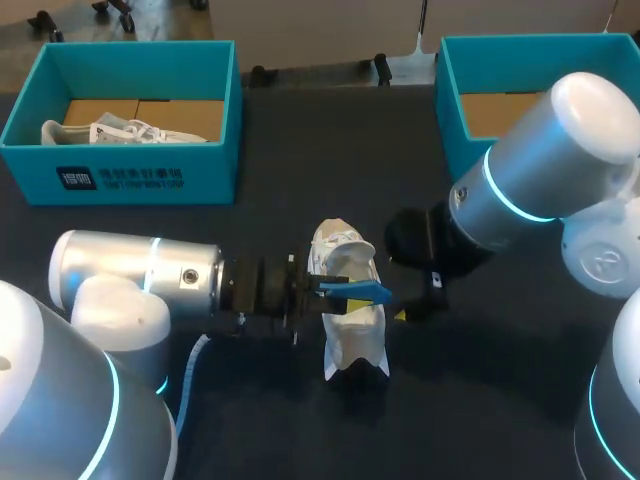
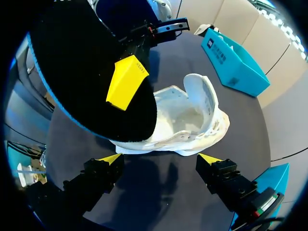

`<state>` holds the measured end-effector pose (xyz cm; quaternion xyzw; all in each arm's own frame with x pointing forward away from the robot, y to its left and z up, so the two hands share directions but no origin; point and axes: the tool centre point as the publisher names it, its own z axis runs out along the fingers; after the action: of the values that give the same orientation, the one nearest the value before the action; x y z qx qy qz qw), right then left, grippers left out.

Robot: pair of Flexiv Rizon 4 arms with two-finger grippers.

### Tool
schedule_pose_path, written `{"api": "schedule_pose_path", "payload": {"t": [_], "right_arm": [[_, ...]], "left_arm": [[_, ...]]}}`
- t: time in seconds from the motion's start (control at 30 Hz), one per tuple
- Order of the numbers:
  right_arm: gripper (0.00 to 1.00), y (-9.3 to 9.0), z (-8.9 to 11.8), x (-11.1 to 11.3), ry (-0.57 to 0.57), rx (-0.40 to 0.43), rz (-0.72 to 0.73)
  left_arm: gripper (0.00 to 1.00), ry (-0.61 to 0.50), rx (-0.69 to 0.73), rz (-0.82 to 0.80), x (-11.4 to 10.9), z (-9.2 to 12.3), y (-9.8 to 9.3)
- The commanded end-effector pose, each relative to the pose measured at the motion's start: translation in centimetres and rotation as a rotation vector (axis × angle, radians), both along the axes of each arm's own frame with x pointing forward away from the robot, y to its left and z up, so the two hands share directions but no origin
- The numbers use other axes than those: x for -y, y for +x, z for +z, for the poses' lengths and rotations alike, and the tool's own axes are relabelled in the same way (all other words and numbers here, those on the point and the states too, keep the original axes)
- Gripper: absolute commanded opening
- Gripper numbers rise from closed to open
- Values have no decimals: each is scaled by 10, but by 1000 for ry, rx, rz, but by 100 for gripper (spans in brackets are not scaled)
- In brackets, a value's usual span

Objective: Take the shoe out of the shoebox, open the shoe tongue, remove and reinsert the insole, then place the shoe into the shoebox

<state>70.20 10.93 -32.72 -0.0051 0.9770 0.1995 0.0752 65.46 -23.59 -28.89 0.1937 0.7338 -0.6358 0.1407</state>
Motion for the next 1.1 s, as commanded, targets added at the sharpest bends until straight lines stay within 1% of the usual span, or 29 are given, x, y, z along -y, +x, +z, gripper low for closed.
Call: {"api": "schedule_pose_path", "payload": {"t": [0.03,0.4,0.87,1.1], "right_arm": [[100,-1,-1,0,3,1,2],[100,-1,-1,0,3,1,2],[100,-1,-1,0,3,1,2],[100,-1,-1,0,3,1,2]], "left_arm": [[0,7,5,-1,7,-8,3],[0,42,14,3,6,-24,8],[0,77,106,18,6,-40,22],[0,87,110,12,6,-45,24]]}}
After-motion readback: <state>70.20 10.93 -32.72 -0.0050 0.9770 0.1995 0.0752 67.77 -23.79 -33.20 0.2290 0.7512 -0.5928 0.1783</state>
